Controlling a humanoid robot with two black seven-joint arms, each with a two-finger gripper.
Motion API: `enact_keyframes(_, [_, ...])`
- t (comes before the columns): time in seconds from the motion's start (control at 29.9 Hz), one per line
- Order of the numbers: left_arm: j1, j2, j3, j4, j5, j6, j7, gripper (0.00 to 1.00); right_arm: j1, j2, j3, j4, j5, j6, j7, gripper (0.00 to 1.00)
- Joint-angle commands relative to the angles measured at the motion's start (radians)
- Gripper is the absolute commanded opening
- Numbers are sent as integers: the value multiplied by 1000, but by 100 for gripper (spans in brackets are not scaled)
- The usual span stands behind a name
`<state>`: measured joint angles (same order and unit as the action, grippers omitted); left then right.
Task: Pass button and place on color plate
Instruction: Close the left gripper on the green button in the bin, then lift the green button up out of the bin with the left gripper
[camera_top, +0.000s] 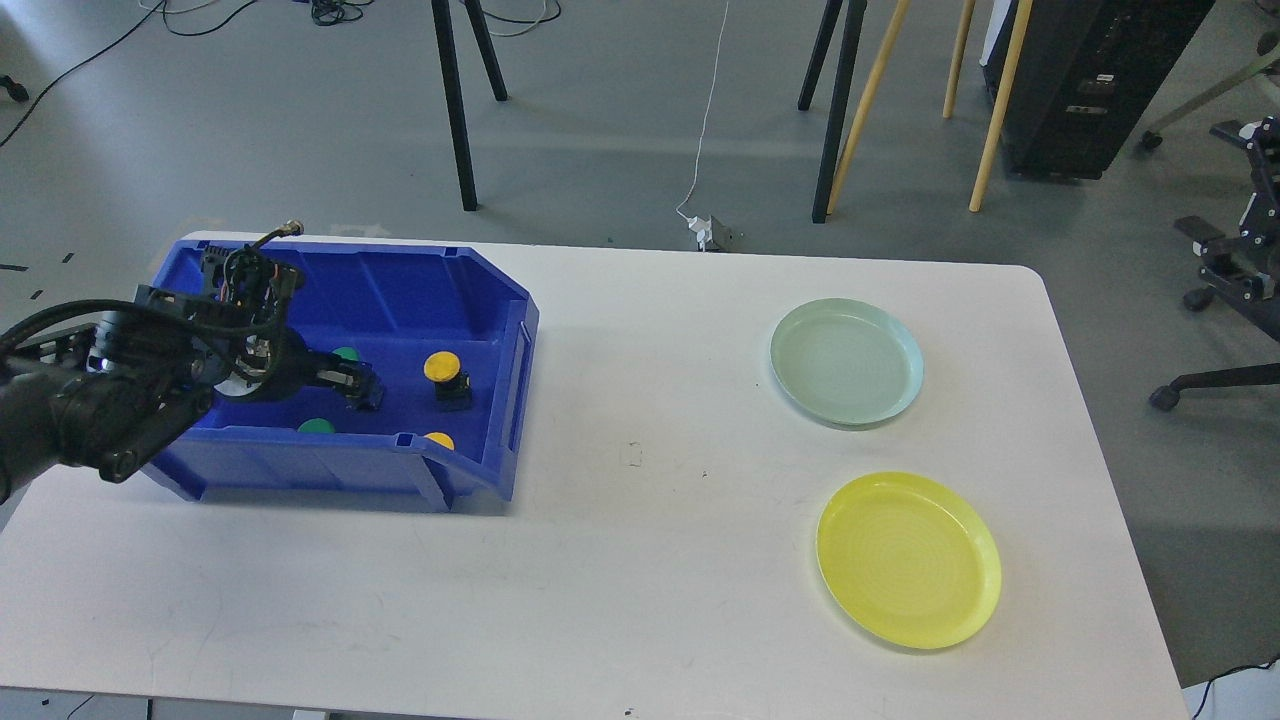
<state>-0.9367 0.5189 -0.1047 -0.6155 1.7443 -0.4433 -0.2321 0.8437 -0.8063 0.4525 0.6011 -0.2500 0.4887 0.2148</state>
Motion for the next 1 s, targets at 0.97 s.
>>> enact_keyframes(0.97, [-338, 38, -294, -307, -707, -45, -98, 28, 152, 226, 124, 222, 1, 0, 34, 98])
